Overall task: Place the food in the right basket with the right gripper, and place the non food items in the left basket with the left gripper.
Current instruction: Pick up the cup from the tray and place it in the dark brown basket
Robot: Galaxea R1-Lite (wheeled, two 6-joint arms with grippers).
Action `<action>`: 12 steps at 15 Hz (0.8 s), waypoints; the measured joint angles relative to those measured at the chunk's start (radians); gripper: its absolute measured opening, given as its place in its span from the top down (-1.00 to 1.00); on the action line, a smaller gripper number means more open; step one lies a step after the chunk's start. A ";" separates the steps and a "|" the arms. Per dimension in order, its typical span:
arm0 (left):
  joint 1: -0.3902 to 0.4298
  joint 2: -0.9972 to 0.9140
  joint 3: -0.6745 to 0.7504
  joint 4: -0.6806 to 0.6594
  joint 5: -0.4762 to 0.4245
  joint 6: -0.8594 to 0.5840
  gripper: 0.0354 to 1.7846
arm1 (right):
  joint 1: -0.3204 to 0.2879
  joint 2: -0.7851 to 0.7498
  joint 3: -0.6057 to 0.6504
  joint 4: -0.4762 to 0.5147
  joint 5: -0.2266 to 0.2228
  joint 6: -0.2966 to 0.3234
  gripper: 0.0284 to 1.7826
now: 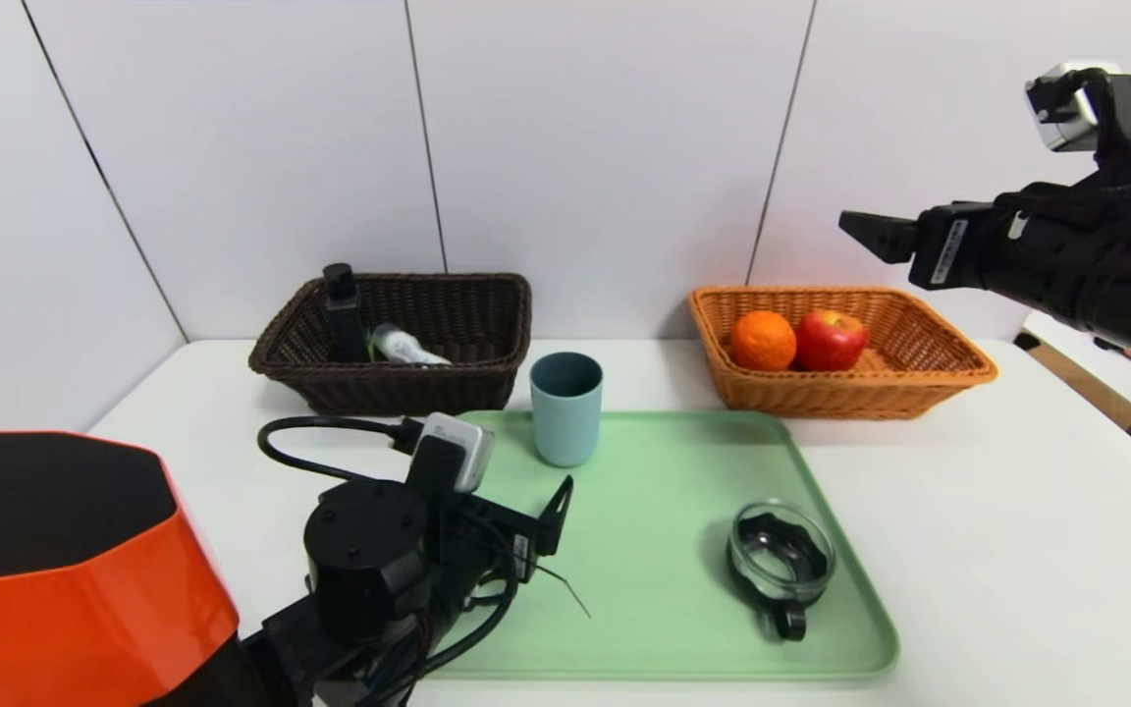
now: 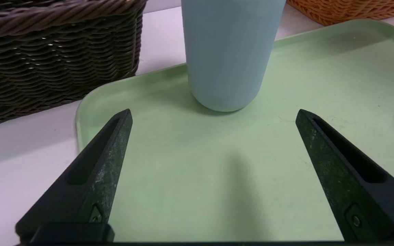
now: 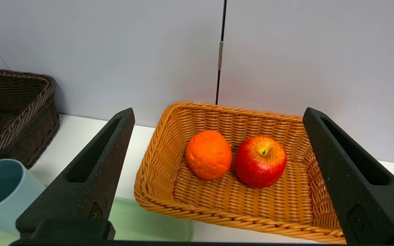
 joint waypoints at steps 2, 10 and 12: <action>-0.007 0.024 -0.024 0.000 0.007 0.000 -0.89 | -0.006 -0.004 0.021 -0.004 0.003 0.001 -0.90; -0.028 0.078 -0.131 0.000 0.005 -0.001 -0.89 | -0.007 -0.004 0.044 -0.014 0.007 0.000 -0.90; -0.027 0.094 -0.156 0.000 0.006 -0.001 -0.89 | -0.008 -0.001 0.047 -0.014 0.019 0.000 -0.90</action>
